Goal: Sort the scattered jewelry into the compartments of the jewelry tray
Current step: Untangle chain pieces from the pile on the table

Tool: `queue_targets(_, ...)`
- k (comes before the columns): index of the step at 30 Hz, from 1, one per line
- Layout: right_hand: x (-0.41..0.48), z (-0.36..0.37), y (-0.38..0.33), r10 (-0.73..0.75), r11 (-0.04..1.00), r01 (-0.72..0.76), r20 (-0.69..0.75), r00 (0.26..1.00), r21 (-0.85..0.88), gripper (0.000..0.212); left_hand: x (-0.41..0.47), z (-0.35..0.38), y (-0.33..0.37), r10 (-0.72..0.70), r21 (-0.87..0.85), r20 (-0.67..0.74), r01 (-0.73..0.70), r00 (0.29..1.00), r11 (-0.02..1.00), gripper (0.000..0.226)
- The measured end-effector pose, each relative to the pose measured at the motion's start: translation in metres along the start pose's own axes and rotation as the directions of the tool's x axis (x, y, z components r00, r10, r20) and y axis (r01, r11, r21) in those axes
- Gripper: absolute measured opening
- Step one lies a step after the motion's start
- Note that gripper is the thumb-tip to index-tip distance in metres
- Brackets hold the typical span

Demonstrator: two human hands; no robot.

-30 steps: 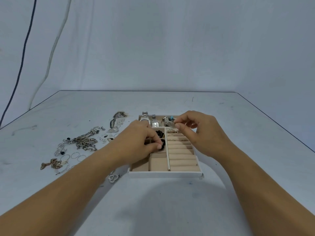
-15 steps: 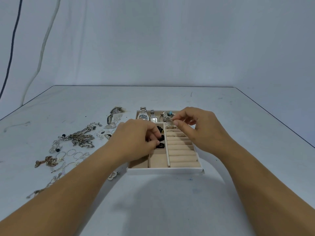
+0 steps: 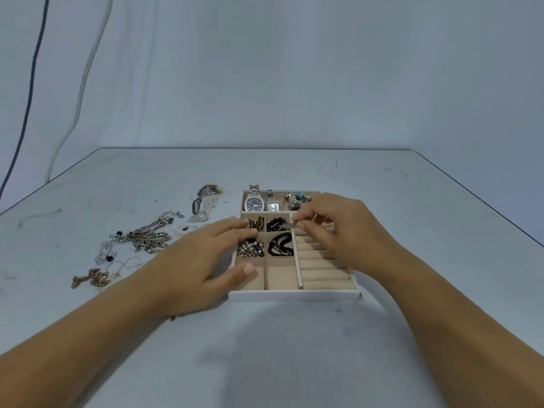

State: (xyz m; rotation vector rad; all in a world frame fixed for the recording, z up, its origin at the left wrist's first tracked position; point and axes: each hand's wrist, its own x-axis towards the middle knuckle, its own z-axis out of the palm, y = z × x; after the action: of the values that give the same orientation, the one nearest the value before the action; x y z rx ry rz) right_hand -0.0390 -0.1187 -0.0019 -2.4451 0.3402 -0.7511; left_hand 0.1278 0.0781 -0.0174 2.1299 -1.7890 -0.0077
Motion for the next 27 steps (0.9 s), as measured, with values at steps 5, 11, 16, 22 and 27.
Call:
queue_targets(5,0.002,0.007,-0.004,-0.099,0.990,0.100,0.014,0.995,-0.101,0.011,-0.002,0.011,-0.004,-0.017,0.019,-0.013,0.017,1.000,1.000,0.069)
queue_targets(11,0.003,0.012,-0.005,-0.228,0.941,0.236,0.059,0.972,-0.241,0.010,-0.004,0.011,-0.002,-0.011,0.013,-0.014,0.011,1.000,1.000,0.071)
queue_targets(16,0.004,0.020,-0.016,-0.288,0.850,0.303,0.103,0.952,-0.431,0.005,-0.003,0.012,-0.004,-0.009,0.005,-0.027,0.009,1.000,1.000,0.072)
queue_targets(22,0.000,0.014,-0.016,-0.068,0.904,0.176,0.275,0.959,-0.389,0.030,-0.003,0.013,-0.005,-0.016,0.003,-0.035,0.016,0.999,1.000,0.073)
queue_targets(27,-0.001,0.015,-0.015,-0.039,0.931,0.128,0.254,0.967,-0.343,0.030,-0.003,0.009,-0.007,-0.014,-0.029,-0.042,0.012,0.999,0.999,0.069)
